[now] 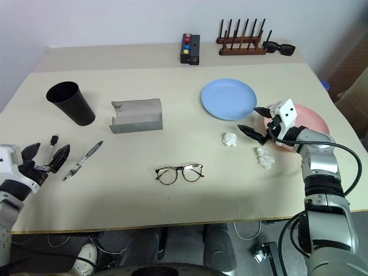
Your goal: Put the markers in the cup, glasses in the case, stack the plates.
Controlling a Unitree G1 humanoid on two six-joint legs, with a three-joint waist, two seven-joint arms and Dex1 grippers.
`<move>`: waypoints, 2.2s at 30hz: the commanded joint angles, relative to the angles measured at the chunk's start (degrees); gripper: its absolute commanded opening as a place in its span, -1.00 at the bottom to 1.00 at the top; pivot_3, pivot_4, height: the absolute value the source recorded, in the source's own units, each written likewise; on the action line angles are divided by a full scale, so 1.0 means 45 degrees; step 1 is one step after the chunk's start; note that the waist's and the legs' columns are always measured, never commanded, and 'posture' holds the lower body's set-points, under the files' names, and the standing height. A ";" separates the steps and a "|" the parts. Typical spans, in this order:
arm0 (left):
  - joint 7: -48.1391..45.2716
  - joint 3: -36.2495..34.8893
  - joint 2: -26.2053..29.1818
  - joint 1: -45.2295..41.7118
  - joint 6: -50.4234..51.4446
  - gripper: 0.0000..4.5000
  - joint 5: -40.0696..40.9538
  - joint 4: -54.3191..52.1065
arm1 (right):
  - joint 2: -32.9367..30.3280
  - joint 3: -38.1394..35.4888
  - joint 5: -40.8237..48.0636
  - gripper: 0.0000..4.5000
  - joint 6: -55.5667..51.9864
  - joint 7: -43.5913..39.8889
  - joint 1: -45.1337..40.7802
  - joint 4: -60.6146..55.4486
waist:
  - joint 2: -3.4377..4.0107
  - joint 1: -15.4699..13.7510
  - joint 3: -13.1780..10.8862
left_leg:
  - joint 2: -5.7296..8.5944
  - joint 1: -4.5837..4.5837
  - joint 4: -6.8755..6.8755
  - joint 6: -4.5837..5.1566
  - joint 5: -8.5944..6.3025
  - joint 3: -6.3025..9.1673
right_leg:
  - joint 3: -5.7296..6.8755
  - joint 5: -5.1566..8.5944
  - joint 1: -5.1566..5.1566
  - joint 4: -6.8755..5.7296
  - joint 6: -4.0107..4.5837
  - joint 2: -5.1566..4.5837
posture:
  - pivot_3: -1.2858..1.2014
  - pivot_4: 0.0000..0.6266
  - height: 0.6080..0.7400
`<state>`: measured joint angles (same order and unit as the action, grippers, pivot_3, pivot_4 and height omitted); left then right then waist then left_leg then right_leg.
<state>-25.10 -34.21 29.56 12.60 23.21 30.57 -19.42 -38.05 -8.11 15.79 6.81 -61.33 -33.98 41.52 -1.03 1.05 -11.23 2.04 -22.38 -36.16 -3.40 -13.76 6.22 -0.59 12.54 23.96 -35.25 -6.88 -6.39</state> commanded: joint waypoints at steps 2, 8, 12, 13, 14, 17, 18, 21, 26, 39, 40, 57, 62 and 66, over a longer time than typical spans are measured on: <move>-0.0014 -0.0262 0.0050 0.0086 -0.0199 0.99 0.0124 -0.0503 | 0.0109 -0.0136 -0.0086 1.00 0.0759 -0.0203 -0.0543 0.0584 | 0.0000 0.0007 0.0000 | 0.0000 0.0001 0.0001 0.0000 0.0000 0.0000 | 0.0000 0.0000 0.0000 -0.0001 0.0000 0.0000 | 0.03 -0.52 0.91; -0.0004 -0.0203 -0.0035 0.0339 -0.0106 0.99 0.0182 -0.0722 | 0.0101 -0.0226 -0.0151 1.00 0.1137 -0.0516 -0.0492 0.1016 | 0.0000 0.0003 0.0000 | 0.0000 0.0000 0.0000 0.0000 0.0000 -0.0002 | -0.0003 0.0000 -0.0001 0.0000 -0.0001 0.0000 | 0.03 -0.52 0.91; -0.0026 -0.0241 -0.0082 0.0493 -0.0109 0.99 0.0197 -0.0783 | 0.0092 -0.0230 -0.0202 1.00 0.1333 -0.0663 -0.0570 0.1386 | 0.0000 0.0003 0.0000 | 0.0000 0.0002 -0.0001 0.0000 0.0000 -0.0002 | -0.0003 0.0000 -0.0004 0.0000 0.0000 0.0000 | 0.03 -0.52 0.91; -0.0023 -0.0243 -0.0088 0.0519 -0.0100 0.99 0.0211 -0.0819 | 0.0109 -0.0227 -0.0215 1.00 0.1399 -0.0691 -0.0589 0.1491 | 0.0000 0.0004 0.0000 | 0.0000 0.0002 -0.0001 0.0000 0.0000 -0.0002 | -0.0003 0.0000 -0.0006 0.0000 0.0000 0.0000 | 0.03 -0.52 0.91; -0.0025 -0.0247 -0.0068 0.0516 -0.0085 0.99 0.0232 -0.0822 | 0.0137 -0.0219 -0.0232 1.00 0.1464 -0.0702 -0.0625 0.1593 | 0.0000 0.0004 0.0000 | 0.0001 0.0003 0.0000 0.0000 0.0000 -0.0003 | -0.0003 0.0000 -0.0007 0.0002 0.0000 0.0000 | 0.03 -0.52 0.91; -0.0051 -0.0200 0.0034 0.0430 -0.0044 0.99 0.0271 -0.0776 | 0.0188 -0.0256 -0.0262 1.00 0.1775 -0.0777 -0.0792 0.2119 | 0.0000 0.0005 0.0000 | 0.0000 0.0006 0.0000 0.0000 0.0000 -0.0003 | -0.0003 0.0000 -0.0007 0.0001 0.0000 0.0001 | 0.03 -0.52 0.91; -0.0086 -0.0203 0.0085 0.0388 -0.0040 0.99 0.0278 -0.0709 | 0.0208 -0.0266 -0.0279 1.00 0.1873 -0.0789 -0.0844 0.2280 | 0.0000 0.0007 0.0000 | 0.0000 0.0005 -0.0001 0.0000 0.0000 -0.0003 | -0.0003 0.0000 -0.0008 0.0001 0.0000 0.0001 | 0.03 -0.52 0.91; -0.0187 0.0087 0.0283 0.0077 0.0071 0.99 0.0187 -0.0587 | 0.0226 -0.0338 -0.0313 1.00 0.2400 -0.0933 -0.1052 0.3121 | 0.0000 0.0014 0.0000 | 0.0000 0.0008 -0.0001 0.0000 0.0000 -0.0002 | -0.0002 0.0000 -0.0011 0.0001 0.0000 0.0001 | 0.03 -0.52 0.91; -0.0225 0.0297 0.0322 -0.0295 0.0065 0.99 0.0127 -0.0395 | 0.0347 -0.0300 -0.0517 1.00 0.3151 -0.1107 -0.1508 0.4428 | 0.0000 0.0022 0.0000 | 0.0002 0.0017 -0.0002 0.0000 0.0000 -0.0003 | -0.0003 0.0000 -0.0030 0.0008 -0.0001 0.0001 | 0.03 -0.52 0.91; -0.0725 0.1702 0.0879 -0.1469 0.0932 0.99 0.0007 -0.0094 | 0.1178 0.0231 0.0438 1.00 -0.0852 0.0413 0.1241 -0.4327 | 0.0001 -0.0066 0.0006 | 0.0001 0.0021 -0.0002 -0.0001 0.0001 0.0005 | -0.0014 -0.0011 -0.0020 -0.0016 -0.0024 0.0008 | 0.03 -0.52 0.91; -0.0730 0.1809 0.0941 -0.1470 0.1033 0.99 -0.0070 -0.0113 | 0.1242 0.0320 0.0487 1.00 -0.1141 0.0536 0.1279 -0.4832 | 0.0001 -0.0078 0.0005 | 0.0001 0.0020 -0.0004 -0.0001 0.0000 0.0005 | -0.0011 -0.0001 -0.0030 0.0001 -0.0004 0.0008 | 0.03 -0.52 0.91; 0.2551 0.0274 0.0915 -0.2520 0.1582 0.99 -0.1555 0.1713 | 0.2686 0.2337 0.1708 1.00 -0.5244 0.1661 0.1118 -1.1079 | 0.0001 -0.0042 0.0004 | -0.0002 0.0013 0.0004 0.0000 0.0000 0.0013 | -0.0009 -0.0002 -0.0005 -0.0008 -0.0005 0.0010 | 0.03 -0.52 0.91; 0.2936 -0.0005 0.0910 -0.2695 0.2034 0.99 -0.1510 0.2073 | 0.3272 0.2829 0.1757 1.00 -0.5566 0.1856 0.1112 -1.1407 | 0.0002 -0.0032 0.0004 | -0.0002 0.0013 0.0004 0.0000 0.0000 0.0014 | -0.0005 -0.0021 -0.0002 -0.0008 -0.0040 0.0010 | 0.03 -0.52 0.91; 0.3075 0.0062 0.0946 -0.2738 0.2558 0.99 -0.1529 0.2271 | 0.3798 0.3454 0.2059 1.00 -0.5855 0.1642 0.0953 -1.1696 | -0.0003 -0.0041 0.0006 | -0.0001 0.0008 0.0002 -0.0001 0.0000 0.0015 | -0.0004 -0.0021 0.0000 -0.0008 -0.0038 0.0010 | 0.03 -0.52 0.91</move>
<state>-11.87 -32.73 33.19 0.98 34.12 23.97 -9.05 -22.00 6.35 23.22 -19.21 -53.36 -28.01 -7.92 -1.04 0.87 -11.21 2.04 -22.34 -36.14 -3.41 -13.76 6.29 -0.61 12.45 23.97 -35.29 -7.05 -6.34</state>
